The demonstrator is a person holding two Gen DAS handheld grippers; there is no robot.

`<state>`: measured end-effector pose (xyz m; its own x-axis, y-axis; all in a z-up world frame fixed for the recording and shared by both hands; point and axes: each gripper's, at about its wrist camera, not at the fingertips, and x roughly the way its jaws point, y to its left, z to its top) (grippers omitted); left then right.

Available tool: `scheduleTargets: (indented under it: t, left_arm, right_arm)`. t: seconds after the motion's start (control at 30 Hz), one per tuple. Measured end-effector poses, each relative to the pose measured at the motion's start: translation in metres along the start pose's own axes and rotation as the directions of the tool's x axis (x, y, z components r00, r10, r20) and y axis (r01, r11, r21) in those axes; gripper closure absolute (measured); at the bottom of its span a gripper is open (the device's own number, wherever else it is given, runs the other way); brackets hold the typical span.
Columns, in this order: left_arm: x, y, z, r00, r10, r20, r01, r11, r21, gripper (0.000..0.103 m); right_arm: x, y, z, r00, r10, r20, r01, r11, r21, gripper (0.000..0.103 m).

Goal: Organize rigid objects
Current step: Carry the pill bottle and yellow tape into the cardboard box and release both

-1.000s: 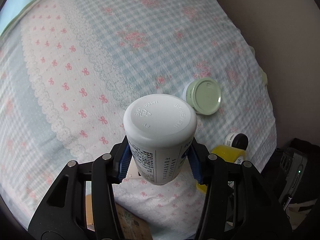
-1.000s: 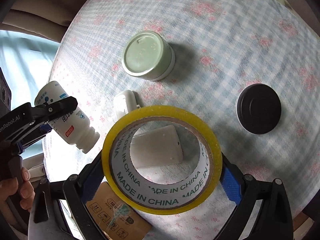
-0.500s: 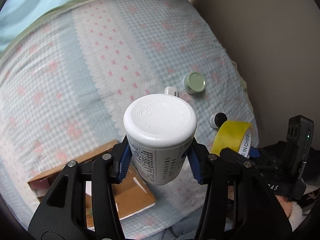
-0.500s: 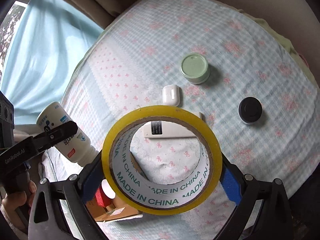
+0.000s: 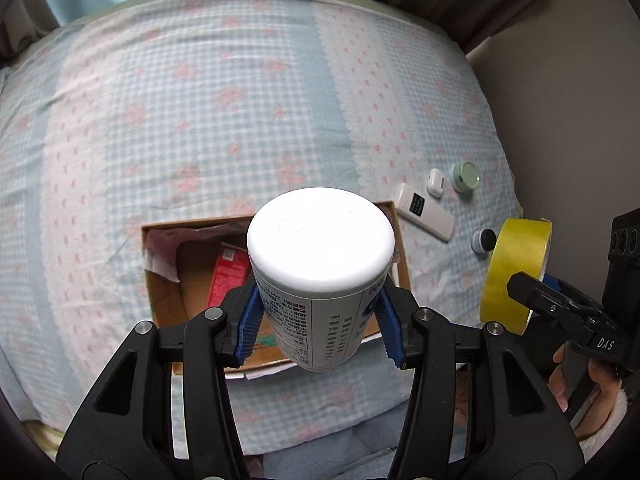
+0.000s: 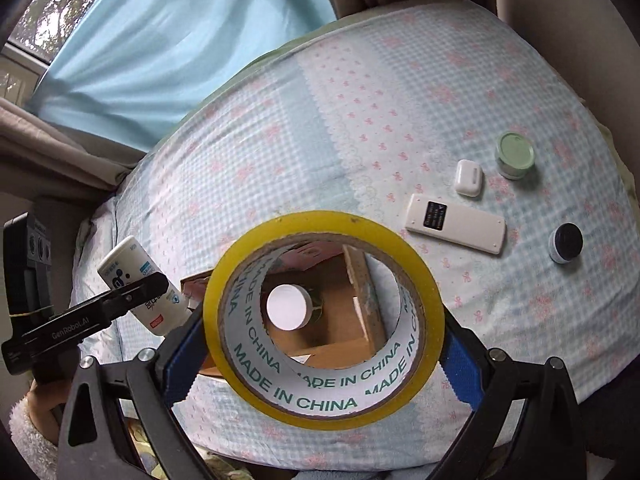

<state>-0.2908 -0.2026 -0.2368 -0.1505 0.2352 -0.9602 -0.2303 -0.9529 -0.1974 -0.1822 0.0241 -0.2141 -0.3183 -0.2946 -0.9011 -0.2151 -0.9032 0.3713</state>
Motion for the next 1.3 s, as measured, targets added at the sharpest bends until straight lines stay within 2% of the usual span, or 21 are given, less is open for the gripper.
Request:
scheduleTargets:
  t: [0.27, 0.43, 0.6, 0.77, 0.87, 1.0, 1.17, 1.23, 1.3]
  left_arm:
    - [0.013, 0.075, -0.03, 0.999, -0.001, -0.036, -0.002, 0.996, -0.087, 0.056]
    - [0.047, 0.098, -0.037, 0.995, 0.001, -0.097, -0.008, 0.997, -0.072, 0.056]
    - [0.087, 0.114, -0.038, 0.988, 0.009, -0.152, -0.021, 0.997, -0.073, 0.056]
    - [0.111, 0.12, -0.035, 0.983, 0.032, -0.178, -0.04, 0.998, -0.043, 0.056]
    - [0.118, 0.122, -0.034, 0.982, 0.045, -0.184, -0.051, 0.998, -0.026, 0.056]
    - [0.125, 0.118, -0.035, 0.979, 0.058, -0.194, -0.057, 0.998, 0.013, 0.056]
    - [0.134, 0.108, -0.035, 0.977, 0.086, -0.193, -0.075, 0.995, 0.068, 0.056]
    - [0.136, 0.107, -0.035, 0.976, 0.093, -0.198, -0.08, 0.994, 0.076, 0.056]
    - [0.136, 0.102, -0.036, 0.973, 0.131, -0.19, -0.115, 0.989, 0.097, 0.053]
  right_arm:
    - [0.042, 0.06, -0.025, 0.997, -0.04, -0.071, 0.031, 0.993, -0.115, 0.004]
    - [0.088, 0.069, -0.032, 0.985, -0.114, -0.127, 0.093, 0.983, -0.157, 0.004]
    - [0.144, 0.056, -0.037, 0.972, -0.158, -0.173, 0.128, 0.976, -0.175, 0.004]
    - [0.176, 0.042, -0.043, 0.964, -0.179, -0.195, 0.142, 0.971, -0.19, 0.004]
    - [0.181, 0.039, -0.044, 0.97, -0.17, -0.173, 0.135, 0.971, -0.198, 0.004]
    - [0.19, 0.03, -0.043, 0.978, -0.144, -0.152, 0.123, 0.982, -0.141, 0.003]
    - [0.196, 0.032, -0.044, 0.972, -0.181, -0.147, 0.15, 0.968, -0.203, 0.003]
    - [0.197, 0.031, -0.044, 0.975, -0.166, -0.15, 0.134, 0.97, -0.205, 0.003]
    - [0.2, 0.03, -0.044, 0.973, -0.158, -0.17, 0.123, 0.972, -0.201, 0.003]
